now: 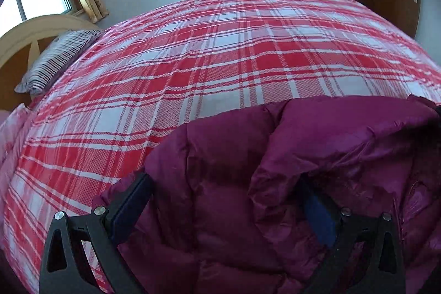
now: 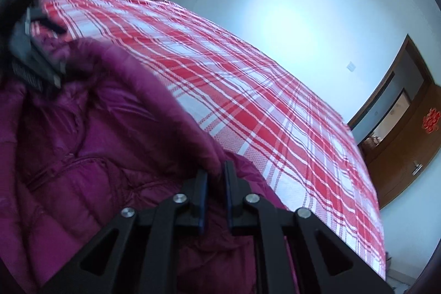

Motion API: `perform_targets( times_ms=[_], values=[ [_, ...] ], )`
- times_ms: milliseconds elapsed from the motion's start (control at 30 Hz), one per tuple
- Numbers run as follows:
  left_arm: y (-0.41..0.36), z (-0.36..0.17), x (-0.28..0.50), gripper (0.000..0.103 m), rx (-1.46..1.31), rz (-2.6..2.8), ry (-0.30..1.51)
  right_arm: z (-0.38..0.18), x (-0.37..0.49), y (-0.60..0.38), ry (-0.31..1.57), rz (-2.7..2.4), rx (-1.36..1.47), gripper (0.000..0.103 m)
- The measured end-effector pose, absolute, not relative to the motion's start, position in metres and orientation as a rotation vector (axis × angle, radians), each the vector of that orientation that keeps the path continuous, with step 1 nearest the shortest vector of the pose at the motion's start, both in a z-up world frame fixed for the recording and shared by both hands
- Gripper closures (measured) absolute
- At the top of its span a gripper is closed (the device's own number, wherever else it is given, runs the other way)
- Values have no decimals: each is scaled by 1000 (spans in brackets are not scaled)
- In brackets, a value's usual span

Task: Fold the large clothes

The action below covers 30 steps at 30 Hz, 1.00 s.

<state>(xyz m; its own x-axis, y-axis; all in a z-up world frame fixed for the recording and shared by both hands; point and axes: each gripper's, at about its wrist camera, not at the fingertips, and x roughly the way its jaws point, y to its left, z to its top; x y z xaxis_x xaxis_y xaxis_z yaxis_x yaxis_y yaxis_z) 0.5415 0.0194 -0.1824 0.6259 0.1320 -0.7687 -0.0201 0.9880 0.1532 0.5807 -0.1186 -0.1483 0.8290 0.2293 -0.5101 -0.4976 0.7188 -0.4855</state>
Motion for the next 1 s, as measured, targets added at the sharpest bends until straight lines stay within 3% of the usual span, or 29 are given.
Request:
perform_targets(
  times_ms=[33,167,233,267,400,533,700,800,900,1000],
  values=[
    [20,-181,541,1,133,81,888,-143,578,-123,449,423,-628,82],
    [17,-184,540,1,143,74,888,-101,573,-149,471,460,-387,79],
    [16,-187,540,1,144,76,882,-82,579,-156,472,470,-261,65],
    [16,-188,540,1,147,77,878,-71,585,-159,469,464,-178,63],
    [17,-184,538,1,144,81,865,-68,630,-133,625,420,-67,62],
    [22,-140,510,1,68,32,724,-110,636,-107,748,393,-183,63],
    [11,-82,505,1,11,-12,545,-141,609,-114,712,400,-334,64],
    [-13,-103,535,1,87,0,644,-142,608,-116,708,396,-322,64],
    [-25,-158,554,1,203,87,827,-142,604,-113,703,395,-346,63],
    [-12,-186,550,1,137,75,882,-135,604,-119,703,409,-299,63]
  ],
)
